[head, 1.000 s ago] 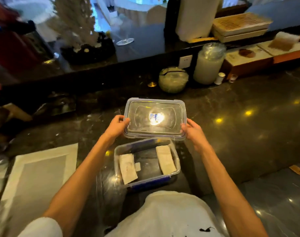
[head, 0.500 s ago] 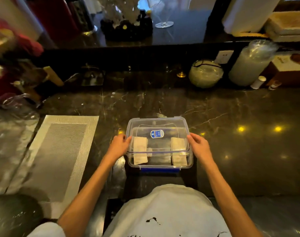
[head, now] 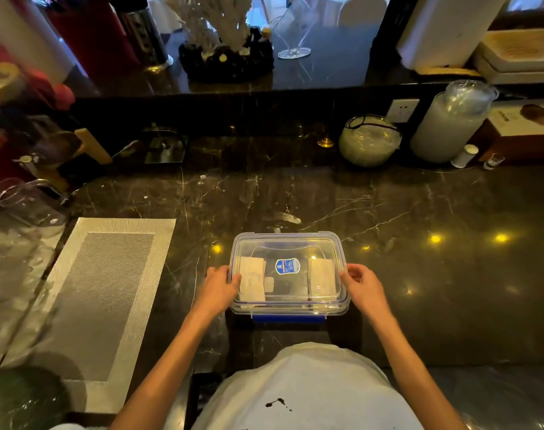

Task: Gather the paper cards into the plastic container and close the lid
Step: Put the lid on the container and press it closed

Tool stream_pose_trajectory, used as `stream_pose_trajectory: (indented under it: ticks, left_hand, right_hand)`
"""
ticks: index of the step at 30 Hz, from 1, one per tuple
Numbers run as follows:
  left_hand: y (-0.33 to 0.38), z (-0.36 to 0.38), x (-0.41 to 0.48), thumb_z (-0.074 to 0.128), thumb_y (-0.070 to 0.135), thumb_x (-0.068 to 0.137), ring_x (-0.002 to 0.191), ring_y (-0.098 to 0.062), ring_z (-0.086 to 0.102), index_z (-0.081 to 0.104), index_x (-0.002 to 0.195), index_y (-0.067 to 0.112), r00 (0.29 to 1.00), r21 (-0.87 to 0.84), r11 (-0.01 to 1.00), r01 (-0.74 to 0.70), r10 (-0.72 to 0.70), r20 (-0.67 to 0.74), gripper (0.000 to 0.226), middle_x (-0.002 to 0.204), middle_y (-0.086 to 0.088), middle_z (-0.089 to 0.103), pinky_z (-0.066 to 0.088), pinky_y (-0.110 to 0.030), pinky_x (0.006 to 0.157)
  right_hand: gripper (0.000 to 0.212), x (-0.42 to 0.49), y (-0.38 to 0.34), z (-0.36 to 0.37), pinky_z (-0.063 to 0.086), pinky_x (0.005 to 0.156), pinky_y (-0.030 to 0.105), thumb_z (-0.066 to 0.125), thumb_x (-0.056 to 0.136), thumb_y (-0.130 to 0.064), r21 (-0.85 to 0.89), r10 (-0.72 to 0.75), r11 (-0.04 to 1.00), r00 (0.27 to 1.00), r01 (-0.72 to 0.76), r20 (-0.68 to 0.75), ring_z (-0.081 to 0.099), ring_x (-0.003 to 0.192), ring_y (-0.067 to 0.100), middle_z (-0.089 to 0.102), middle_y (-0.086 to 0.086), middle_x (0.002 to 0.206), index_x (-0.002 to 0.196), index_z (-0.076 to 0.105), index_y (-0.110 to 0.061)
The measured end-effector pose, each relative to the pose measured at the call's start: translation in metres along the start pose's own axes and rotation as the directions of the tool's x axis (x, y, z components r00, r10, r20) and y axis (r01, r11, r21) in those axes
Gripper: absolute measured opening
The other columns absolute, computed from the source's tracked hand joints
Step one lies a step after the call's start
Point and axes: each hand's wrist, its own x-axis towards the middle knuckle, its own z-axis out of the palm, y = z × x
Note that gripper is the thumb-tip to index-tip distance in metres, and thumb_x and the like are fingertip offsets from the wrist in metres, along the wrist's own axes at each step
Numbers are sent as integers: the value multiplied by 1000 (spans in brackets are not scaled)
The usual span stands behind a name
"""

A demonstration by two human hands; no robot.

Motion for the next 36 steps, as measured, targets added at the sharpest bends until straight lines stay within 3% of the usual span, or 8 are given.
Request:
stream_pose_trajectory:
  ticks: [6, 18, 21, 24, 27, 30, 33, 36]
  left_hand:
    - [1, 4, -11, 50, 33, 99, 127, -31, 51, 50, 134, 12, 999, -21, 999, 41, -41, 12, 41, 140, -13, 41, 47, -48, 106]
    - [2, 7, -16, 49, 27, 100, 127, -32, 50, 48, 136, 11, 1000, -74, 997, 28, -28, -4, 39, 139, -15, 38, 42, -49, 110]
    - [1, 7, -15, 49, 26, 100, 127, -32, 51, 50, 135, 11, 999, -89, 995, 34, -34, -1, 37, 138, -14, 38, 43, -49, 110]
    - [0, 7, -15, 48, 28, 100, 129, -33, 48, 50, 134, 12, 999, -107, 993, 40, -38, 17, 37, 137, -13, 39, 41, -51, 110]
    - [0, 5, -16, 46, 35, 100, 142, -35, 26, 30, 149, 17, 998, -61, 996, 60, -59, 6, 54, 146, -15, 30, 30, -54, 115]
    - [8, 1, -10, 45, 41, 99, 143, -30, 17, 20, 151, 25, 997, 49, 999, -21, 25, -77, 60, 149, -11, 25, 25, -53, 115]
    - [27, -8, 15, 46, 42, 97, 146, -31, 11, 26, 149, 25, 983, 216, 970, -107, 135, -121, 58, 155, -11, 23, 18, -54, 117]
    - [49, -19, 50, 47, 51, 94, 150, -33, -4, 27, 151, 23, 981, 379, 913, -152, 187, -56, 67, 162, -10, 14, 0, -56, 119]
  right_hand:
    - [36, -6, 3, 0, 51, 86, 34, 60, 96, -24, 0, 11, 1000, 1000, -11, -4, 57, 101, 13, 64, 7, 124, 129, 57, -12]
    - [36, -10, 11, -3, 53, 85, 35, 63, 94, -27, -11, 47, 999, 998, -47, 40, 62, 99, 17, 65, 2, 108, 127, 57, -13]
    - [38, -10, 9, -3, 55, 86, 36, 63, 94, -28, -10, 56, 998, 997, -56, 45, 62, 99, 17, 65, 4, 112, 128, 55, -13]
    - [51, -13, 2, -5, 52, 98, 45, 60, 95, -32, -107, 86, 991, 994, -78, 74, 59, 116, 25, 58, 11, 133, 141, 45, -15]
    - [65, -20, -9, 0, 42, 108, 46, 54, 95, -45, -474, -123, 873, 992, 117, 19, 43, 137, 27, 41, 7, 151, 150, 30, -20]
    - [71, -23, -28, 23, 19, 121, 46, 40, 95, -59, -635, -401, 672, 908, 381, 121, 16, 151, 27, 19, 3, 164, 154, 19, -27]
    - [76, -22, -35, 54, -15, 117, 49, 23, 92, -71, -698, -456, 503, 842, 510, 288, -21, 149, 31, -21, -2, 161, 155, -5, -39]
    - [72, -19, -21, 72, -18, 118, 52, 11, 91, -73, -718, -438, 421, 817, 555, 375, -23, 150, 32, -23, -2, 162, 154, -8, -43]
